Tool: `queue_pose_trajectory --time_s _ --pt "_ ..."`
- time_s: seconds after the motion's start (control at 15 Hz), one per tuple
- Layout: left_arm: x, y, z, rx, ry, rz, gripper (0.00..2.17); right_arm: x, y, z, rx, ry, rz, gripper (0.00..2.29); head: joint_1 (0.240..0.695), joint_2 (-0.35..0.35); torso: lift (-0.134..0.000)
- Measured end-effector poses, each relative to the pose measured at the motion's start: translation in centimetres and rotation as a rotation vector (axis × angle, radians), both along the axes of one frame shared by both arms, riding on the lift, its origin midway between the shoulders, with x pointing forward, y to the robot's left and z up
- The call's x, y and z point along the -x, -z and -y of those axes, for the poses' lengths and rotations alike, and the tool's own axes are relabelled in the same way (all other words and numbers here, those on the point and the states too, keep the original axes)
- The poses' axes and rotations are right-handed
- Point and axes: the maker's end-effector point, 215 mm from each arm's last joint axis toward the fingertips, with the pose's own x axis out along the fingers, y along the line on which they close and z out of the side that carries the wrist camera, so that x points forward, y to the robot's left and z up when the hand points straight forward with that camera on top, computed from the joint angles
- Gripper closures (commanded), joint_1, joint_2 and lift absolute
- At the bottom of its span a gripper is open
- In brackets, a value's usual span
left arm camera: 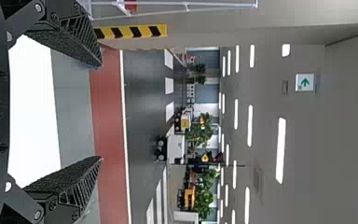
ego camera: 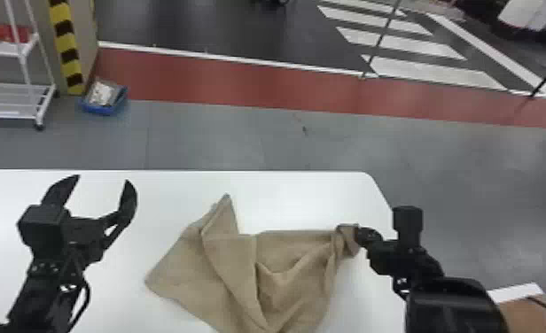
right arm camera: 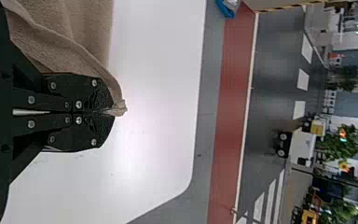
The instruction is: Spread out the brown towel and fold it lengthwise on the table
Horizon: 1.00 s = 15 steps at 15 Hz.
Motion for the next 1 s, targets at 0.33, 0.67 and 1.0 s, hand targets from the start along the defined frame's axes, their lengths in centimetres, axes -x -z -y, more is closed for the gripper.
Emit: queue_pose_trajectory --time_s 0.33,0.67,1.0 --pt "1.5 2.9 2.8 -0.025 0.091 -0.083 0.21 1.6 4.1 0.2 0.082 -0.011 -0.103 1.48 0.695 -0.344 0.000" --pt "5.7 10.5 3.0 -0.064 0.147 -0.309 0.41 2.9 5.5 3.0 0.120 0.012 -0.107 1.48 0.695 -0.350 0.000" --pt "10.5 13.9 2.9 -0.038 0.168 -0.519 0.41 2.9 5.7 3.0 0.119 0.008 -0.110 1.48 0.695 -0.350 0.000"
